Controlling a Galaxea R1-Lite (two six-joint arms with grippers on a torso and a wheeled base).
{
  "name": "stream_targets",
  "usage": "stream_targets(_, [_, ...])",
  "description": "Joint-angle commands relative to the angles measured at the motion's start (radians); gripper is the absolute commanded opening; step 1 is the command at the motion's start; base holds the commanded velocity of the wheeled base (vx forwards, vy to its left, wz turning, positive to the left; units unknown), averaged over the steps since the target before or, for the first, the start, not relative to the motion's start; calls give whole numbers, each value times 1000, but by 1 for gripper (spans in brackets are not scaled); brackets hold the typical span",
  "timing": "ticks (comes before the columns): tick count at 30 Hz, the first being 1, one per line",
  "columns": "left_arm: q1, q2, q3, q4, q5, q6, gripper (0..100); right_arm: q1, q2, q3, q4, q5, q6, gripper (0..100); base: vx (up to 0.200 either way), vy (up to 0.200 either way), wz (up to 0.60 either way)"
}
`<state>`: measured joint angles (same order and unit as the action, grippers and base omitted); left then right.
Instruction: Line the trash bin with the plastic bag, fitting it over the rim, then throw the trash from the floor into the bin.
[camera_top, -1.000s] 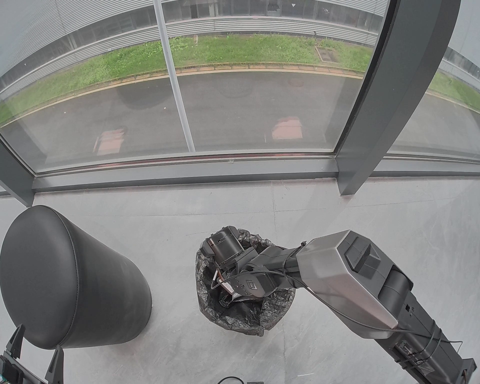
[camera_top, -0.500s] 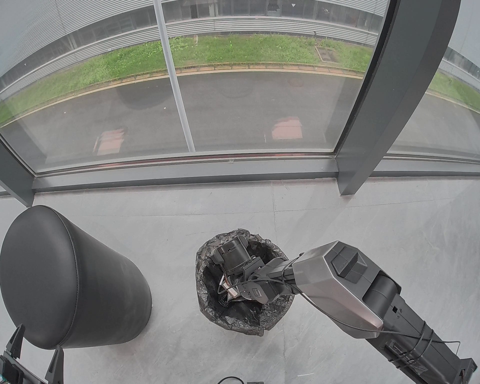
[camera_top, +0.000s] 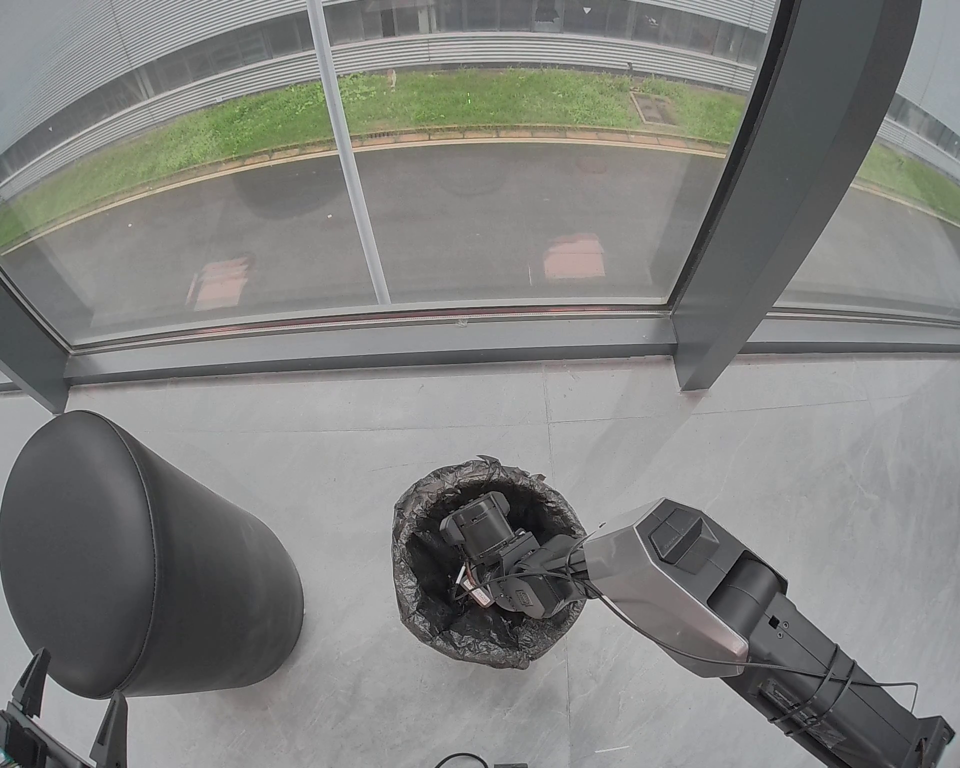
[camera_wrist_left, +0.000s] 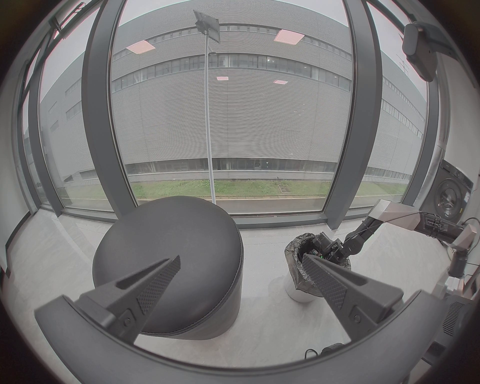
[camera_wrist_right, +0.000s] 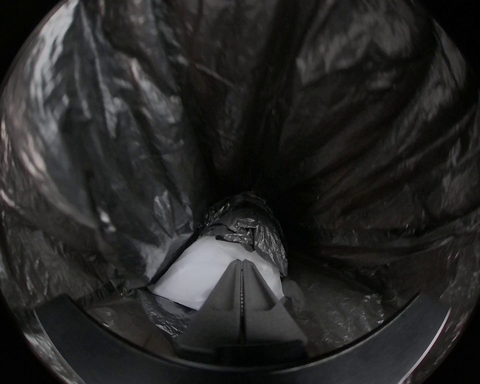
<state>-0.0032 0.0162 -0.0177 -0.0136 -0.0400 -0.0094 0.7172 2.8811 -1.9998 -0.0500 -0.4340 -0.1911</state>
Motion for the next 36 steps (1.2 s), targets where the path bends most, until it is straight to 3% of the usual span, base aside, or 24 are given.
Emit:
stream_targets(1, [0,-15,18,0,0,0,100,-9,15,0,-1,0,-1,0,0,0,0])
stream_targets(8, [0,-16,18,0,0,0,100,7,-17,0,6,-3,2,0,0,0,0])
stream_targets(17, [0,-15,18,0,0,-1,100,96,-97,0,75,-5,-2,0,0,0,0])
stream_targets(36, [0,-15,18,0,0,0,100,116,-11,0,-1,-2,-2,0,0,0,0])
